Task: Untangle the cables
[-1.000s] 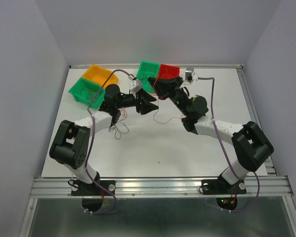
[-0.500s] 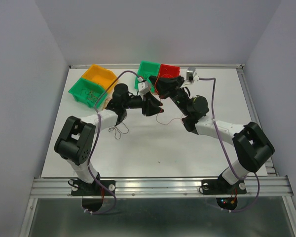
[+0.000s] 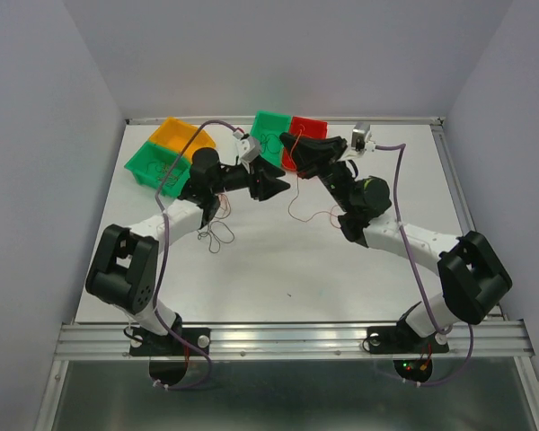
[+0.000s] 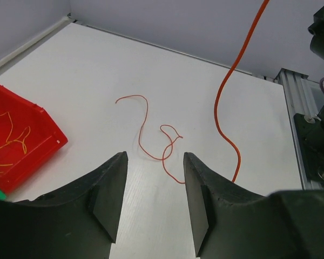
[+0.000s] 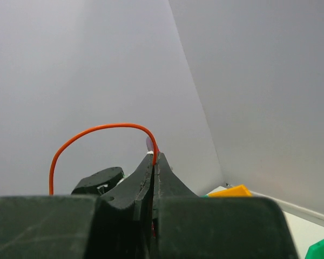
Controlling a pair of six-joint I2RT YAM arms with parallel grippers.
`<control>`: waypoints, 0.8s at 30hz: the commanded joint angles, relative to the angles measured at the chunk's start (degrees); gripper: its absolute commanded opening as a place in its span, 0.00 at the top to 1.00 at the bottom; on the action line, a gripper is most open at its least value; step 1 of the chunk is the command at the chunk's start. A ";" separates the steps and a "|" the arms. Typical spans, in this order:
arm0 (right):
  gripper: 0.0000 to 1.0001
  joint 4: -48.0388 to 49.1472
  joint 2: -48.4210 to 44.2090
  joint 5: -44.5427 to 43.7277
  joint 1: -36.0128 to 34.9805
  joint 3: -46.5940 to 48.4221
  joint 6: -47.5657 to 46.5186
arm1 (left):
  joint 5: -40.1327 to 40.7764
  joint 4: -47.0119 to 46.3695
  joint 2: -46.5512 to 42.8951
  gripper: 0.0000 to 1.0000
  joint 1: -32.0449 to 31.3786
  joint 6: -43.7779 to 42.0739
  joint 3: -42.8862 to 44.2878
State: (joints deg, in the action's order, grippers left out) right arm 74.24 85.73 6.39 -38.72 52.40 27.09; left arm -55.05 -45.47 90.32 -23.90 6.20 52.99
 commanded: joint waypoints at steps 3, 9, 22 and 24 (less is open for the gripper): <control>0.99 29.83 -1.01 -1.30 -0.48 -0.81 -2.31 | -2.69 -5.15 -4.19 0.41 0.35 2.33 -1.22; 0.99 29.83 -0.66 -0.86 -0.39 -0.19 -2.31 | -9.46 -10.85 -3.58 0.41 0.00 5.75 -2.36; 0.99 29.74 -0.13 -0.41 -0.39 1.39 -0.19 | -6.49 -4.63 0.55 0.38 -4.31 -0.74 -0.18; 0.99 29.83 -0.04 -1.03 -0.48 1.47 -0.37 | -5.86 -3.14 1.69 0.41 -4.75 -1.89 0.35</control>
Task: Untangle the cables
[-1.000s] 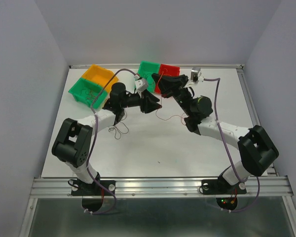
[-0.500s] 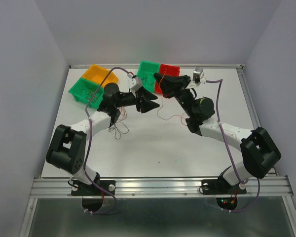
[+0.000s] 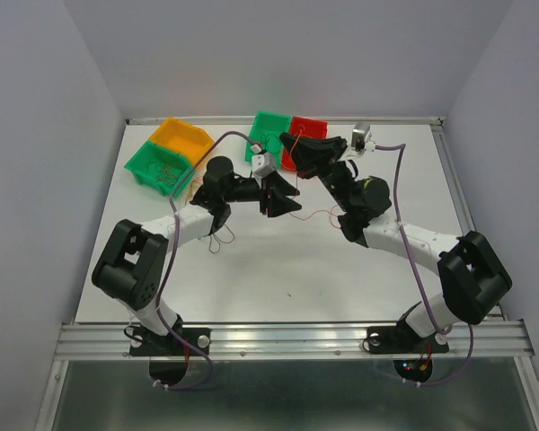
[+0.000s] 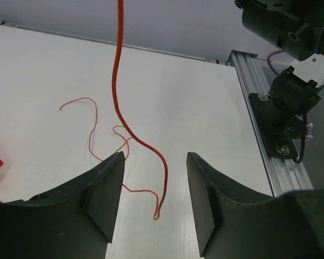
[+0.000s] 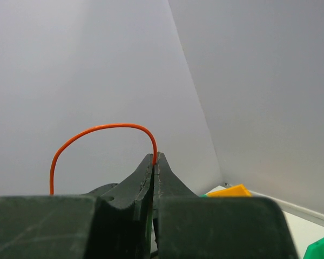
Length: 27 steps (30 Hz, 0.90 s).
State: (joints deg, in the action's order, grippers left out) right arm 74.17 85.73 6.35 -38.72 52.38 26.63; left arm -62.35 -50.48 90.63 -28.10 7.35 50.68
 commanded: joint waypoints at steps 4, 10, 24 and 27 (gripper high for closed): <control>0.99 29.89 -0.13 -1.34 -0.39 1.76 -0.79 | 2.49 5.73 2.71 0.55 -1.61 -5.94 4.08; 0.99 29.28 -1.00 -3.97 -0.48 1.94 -4.12 | 1.97 8.03 1.31 1.00 -2.05 -9.46 3.99; 0.99 -1.29 -1.27 -7.16 12.08 12.66 -6.16 | -2.78 16.55 -14.40 1.00 -5.47 -20.62 -1.72; 0.99 -9.11 -0.13 -4.00 14.46 12.57 -3.53 | -2.26 17.69 -19.50 1.00 -5.65 -20.63 -1.81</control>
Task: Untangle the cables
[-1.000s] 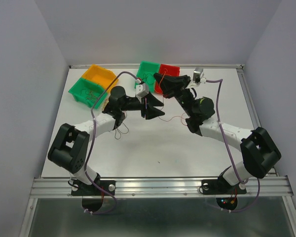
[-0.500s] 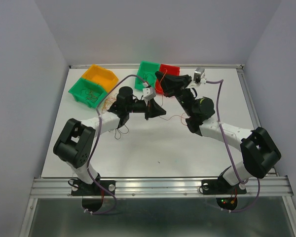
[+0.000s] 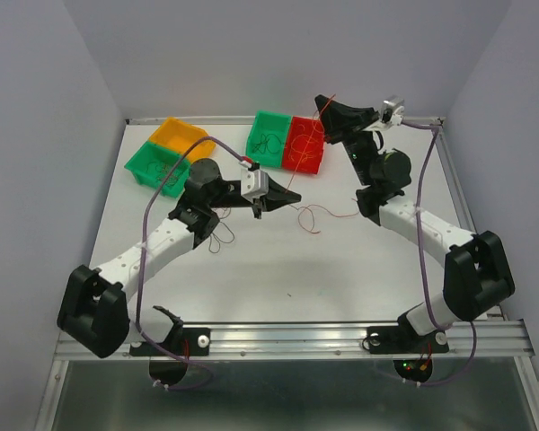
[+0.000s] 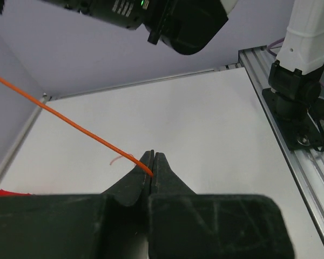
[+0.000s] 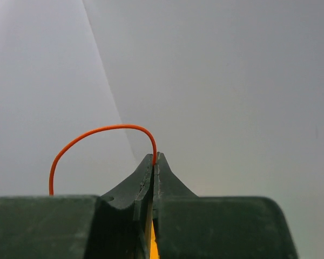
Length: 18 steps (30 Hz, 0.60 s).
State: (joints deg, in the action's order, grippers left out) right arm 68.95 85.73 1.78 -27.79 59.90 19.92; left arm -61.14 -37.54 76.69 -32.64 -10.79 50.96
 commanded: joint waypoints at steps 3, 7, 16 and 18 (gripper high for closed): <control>0.99 -6.80 1.01 4.44 4.76 2.52 5.29 | -2.05 5.28 -10.31 1.00 -1.11 -1.26 -1.83; 1.00 -6.81 3.11 10.77 5.03 -2.75 6.79 | -1.87 5.37 -13.14 1.00 -1.19 2.25 0.98; 0.99 6.72 7.86 25.36 4.94 -18.84 10.40 | 2.53 0.03 -13.06 1.00 -0.14 16.48 9.50; 1.00 8.39 8.66 29.74 4.50 -20.34 10.84 | 2.87 -1.83 -11.74 1.00 0.65 21.83 10.38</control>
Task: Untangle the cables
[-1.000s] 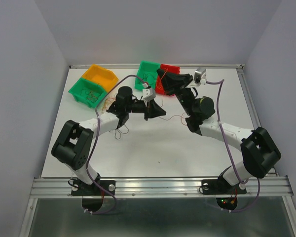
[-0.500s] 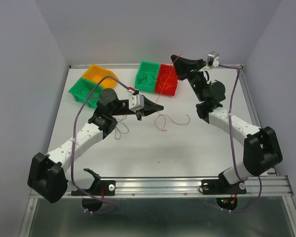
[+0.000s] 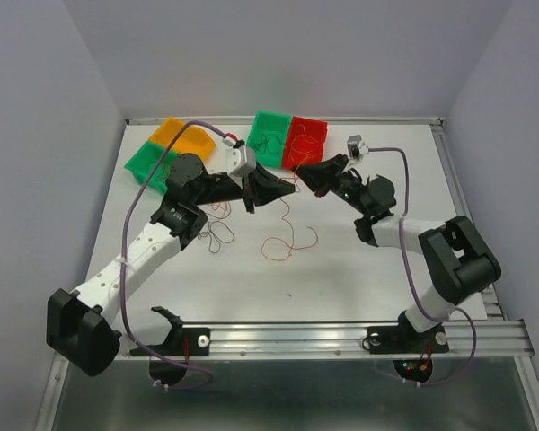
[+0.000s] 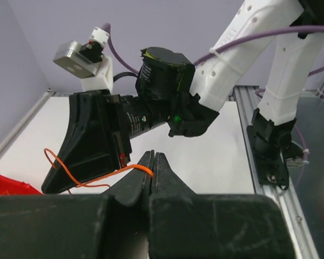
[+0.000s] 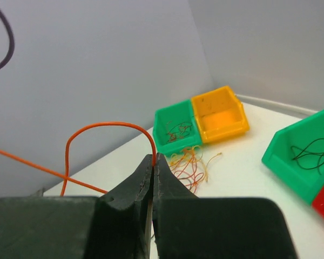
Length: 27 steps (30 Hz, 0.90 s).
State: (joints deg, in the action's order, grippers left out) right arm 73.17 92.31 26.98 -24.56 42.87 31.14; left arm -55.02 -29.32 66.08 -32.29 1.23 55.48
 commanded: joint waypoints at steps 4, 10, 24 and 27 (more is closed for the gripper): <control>0.99 9.71 1.56 10.18 -1.80 -8.67 -1.34 | 7.72 -8.12 0.53 1.00 2.58 8.09 7.79; 0.99 9.98 -3.27 13.54 -7.69 -12.72 -3.19 | 22.40 -3.20 6.15 1.00 3.11 1.23 9.29; 0.99 -0.81 -20.41 6.87 -9.63 -9.48 -10.03 | 30.69 9.19 22.86 1.00 -0.57 -14.94 13.43; 0.99 -10.47 -22.96 -3.82 -9.28 -5.97 -17.57 | 21.58 9.02 22.25 1.00 -0.93 -16.00 10.62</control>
State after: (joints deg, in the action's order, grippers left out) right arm 69.45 73.17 30.96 -33.30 31.00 21.54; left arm -27.62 -18.55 90.06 -33.54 -10.39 66.46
